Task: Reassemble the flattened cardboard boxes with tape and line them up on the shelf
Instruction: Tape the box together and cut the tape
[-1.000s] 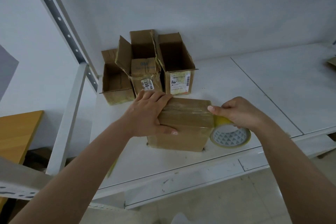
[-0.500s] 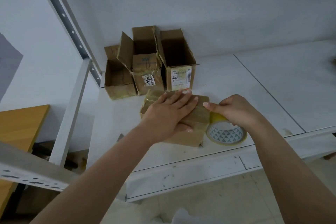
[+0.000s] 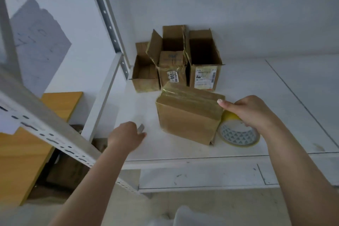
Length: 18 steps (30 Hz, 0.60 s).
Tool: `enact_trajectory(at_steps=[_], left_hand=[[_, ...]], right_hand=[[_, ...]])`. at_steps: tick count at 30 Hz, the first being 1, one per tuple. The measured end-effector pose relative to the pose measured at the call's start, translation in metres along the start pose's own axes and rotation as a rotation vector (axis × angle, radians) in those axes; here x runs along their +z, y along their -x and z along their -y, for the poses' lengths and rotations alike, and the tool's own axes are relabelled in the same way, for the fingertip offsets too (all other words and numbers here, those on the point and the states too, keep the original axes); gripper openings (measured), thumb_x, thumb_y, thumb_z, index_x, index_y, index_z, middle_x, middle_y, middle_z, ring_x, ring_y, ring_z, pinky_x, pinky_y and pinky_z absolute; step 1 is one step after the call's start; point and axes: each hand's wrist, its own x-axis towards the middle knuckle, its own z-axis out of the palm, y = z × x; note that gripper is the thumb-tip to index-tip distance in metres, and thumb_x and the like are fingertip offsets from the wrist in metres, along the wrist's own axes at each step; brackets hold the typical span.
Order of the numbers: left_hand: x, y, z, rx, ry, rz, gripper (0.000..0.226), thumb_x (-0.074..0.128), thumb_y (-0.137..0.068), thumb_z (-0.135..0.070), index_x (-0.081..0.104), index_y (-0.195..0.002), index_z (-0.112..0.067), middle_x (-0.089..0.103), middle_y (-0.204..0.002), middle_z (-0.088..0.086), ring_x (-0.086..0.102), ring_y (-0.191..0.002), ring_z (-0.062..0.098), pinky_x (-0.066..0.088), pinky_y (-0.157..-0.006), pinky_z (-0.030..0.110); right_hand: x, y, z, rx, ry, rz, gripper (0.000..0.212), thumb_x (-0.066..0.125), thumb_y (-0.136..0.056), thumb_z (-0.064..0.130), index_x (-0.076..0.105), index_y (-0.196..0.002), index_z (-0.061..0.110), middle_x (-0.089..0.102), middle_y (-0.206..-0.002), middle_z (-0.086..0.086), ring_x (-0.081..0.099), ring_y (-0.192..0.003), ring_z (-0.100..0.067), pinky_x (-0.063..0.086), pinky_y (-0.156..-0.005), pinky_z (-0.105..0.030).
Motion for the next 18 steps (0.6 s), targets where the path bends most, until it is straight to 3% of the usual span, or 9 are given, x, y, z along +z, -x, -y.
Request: enact_trajectory(at_steps=[3,6,8,11,14,16,18], left_hand=[[0.031,0.01,-0.007,-0.045,-0.056,-0.006,0.036,0.05,-0.097,-0.033,0.054,-0.13,-0.02,0.064,-0.109,0.003,0.061,-0.098,0.023,0.043,-0.071,0.029],[0.037,0.01,-0.011,-0.102,-0.118,-0.116,0.029,0.044,-0.094,-0.008,0.065,-0.111,-0.016,0.063,-0.087,0.002,0.062,-0.082,0.022,0.042,-0.064,0.028],[0.035,0.006,-0.007,-0.071,-0.103,-0.132,0.023,0.045,-0.093,-0.004,0.064,-0.102,-0.013,0.059,-0.081,0.002,0.056,-0.074,0.022,0.042,-0.062,0.028],[0.021,0.002,0.005,-0.076,0.225,-0.185,0.005,0.051,-0.09,-0.009,0.055,-0.09,-0.007,0.063,-0.086,0.008,0.055,-0.071,0.022,0.042,-0.059,0.03],[-0.015,0.002,-0.004,-0.024,0.764,-0.345,0.009,0.049,-0.093,-0.014,0.05,-0.093,-0.005,0.064,-0.089,0.011,0.061,-0.074,0.022,0.049,-0.062,0.037],[-0.046,0.008,-0.03,0.137,0.914,-0.503,0.012,0.042,-0.096,-0.018,0.05,-0.092,-0.011,0.063,-0.087,0.003,0.057,-0.073,0.012,0.041,-0.059,0.029],[-0.076,0.018,-0.067,0.419,1.0,-0.443,0.024,0.038,-0.099,-0.03,0.052,-0.085,-0.016,0.061,-0.075,-0.004,0.053,-0.063,0.008,0.039,-0.055,0.023]], right_hand=[[0.002,-0.001,0.005,-0.014,0.0,0.022,0.071,0.058,-0.067,0.081,0.055,-0.052,0.011,0.059,-0.052,-0.008,0.064,-0.058,-0.029,0.047,-0.06,-0.034],[0.004,-0.002,0.005,-0.013,0.0,0.026,0.078,0.057,-0.068,0.08,0.065,-0.063,0.002,0.068,-0.062,-0.014,0.065,-0.06,-0.029,0.048,-0.063,-0.034],[0.003,-0.002,0.006,-0.019,0.007,0.032,0.081,0.056,-0.067,0.08,0.065,-0.065,0.0,0.069,-0.061,-0.014,0.066,-0.061,-0.03,0.049,-0.064,-0.034],[0.002,-0.001,0.005,-0.027,-0.014,0.071,0.083,0.053,-0.07,0.081,0.063,-0.064,0.0,0.066,-0.058,-0.015,0.068,-0.061,-0.029,0.051,-0.065,-0.035],[-0.002,0.0,0.002,-0.016,-0.045,0.127,0.074,0.046,-0.072,0.084,0.051,-0.055,0.012,0.056,-0.053,-0.008,0.059,-0.049,-0.021,0.047,-0.059,-0.03],[-0.005,-0.001,0.001,0.004,-0.077,0.188,0.072,0.048,-0.082,0.075,0.064,-0.064,0.007,0.067,-0.058,-0.003,0.064,-0.049,-0.018,0.046,-0.06,-0.028],[-0.009,-0.002,0.002,0.011,-0.121,0.236,0.06,0.053,-0.086,0.065,0.072,-0.073,0.01,0.072,-0.062,-0.003,0.066,-0.05,-0.012,0.048,-0.064,-0.029]])
